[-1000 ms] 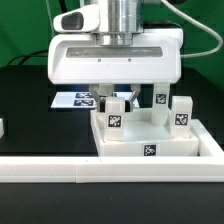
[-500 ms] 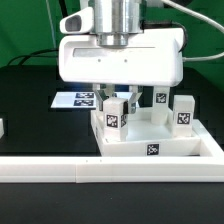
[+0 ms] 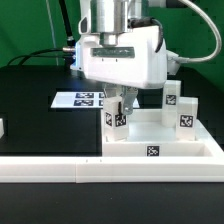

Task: Assemble square table

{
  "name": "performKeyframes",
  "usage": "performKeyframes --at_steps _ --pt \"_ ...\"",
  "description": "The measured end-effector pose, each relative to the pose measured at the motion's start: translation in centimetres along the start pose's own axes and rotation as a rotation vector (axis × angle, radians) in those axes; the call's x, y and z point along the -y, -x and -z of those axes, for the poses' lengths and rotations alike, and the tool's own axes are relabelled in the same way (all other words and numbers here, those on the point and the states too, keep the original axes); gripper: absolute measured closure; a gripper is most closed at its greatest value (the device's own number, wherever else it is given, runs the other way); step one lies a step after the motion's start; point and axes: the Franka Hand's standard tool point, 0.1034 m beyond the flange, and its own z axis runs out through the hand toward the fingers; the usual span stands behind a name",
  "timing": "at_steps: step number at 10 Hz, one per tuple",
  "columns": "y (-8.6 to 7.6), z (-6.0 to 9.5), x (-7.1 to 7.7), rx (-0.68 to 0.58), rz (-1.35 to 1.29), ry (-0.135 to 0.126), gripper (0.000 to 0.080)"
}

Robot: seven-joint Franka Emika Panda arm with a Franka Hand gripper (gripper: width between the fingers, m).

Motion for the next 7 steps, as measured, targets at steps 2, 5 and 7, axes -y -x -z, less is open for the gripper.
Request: performKeyframes --at_steps 2,5,7 --pt "-0.38 0.03 -0.11 0.007 -0.087 -0.006 0.0506" --pt "-0.43 0.03 -0.15 0.006 -0.097 -0.007 0.0506" --pt "-0.27 -0.02 -0.12 0.006 0.086 -0.007 0.0266"
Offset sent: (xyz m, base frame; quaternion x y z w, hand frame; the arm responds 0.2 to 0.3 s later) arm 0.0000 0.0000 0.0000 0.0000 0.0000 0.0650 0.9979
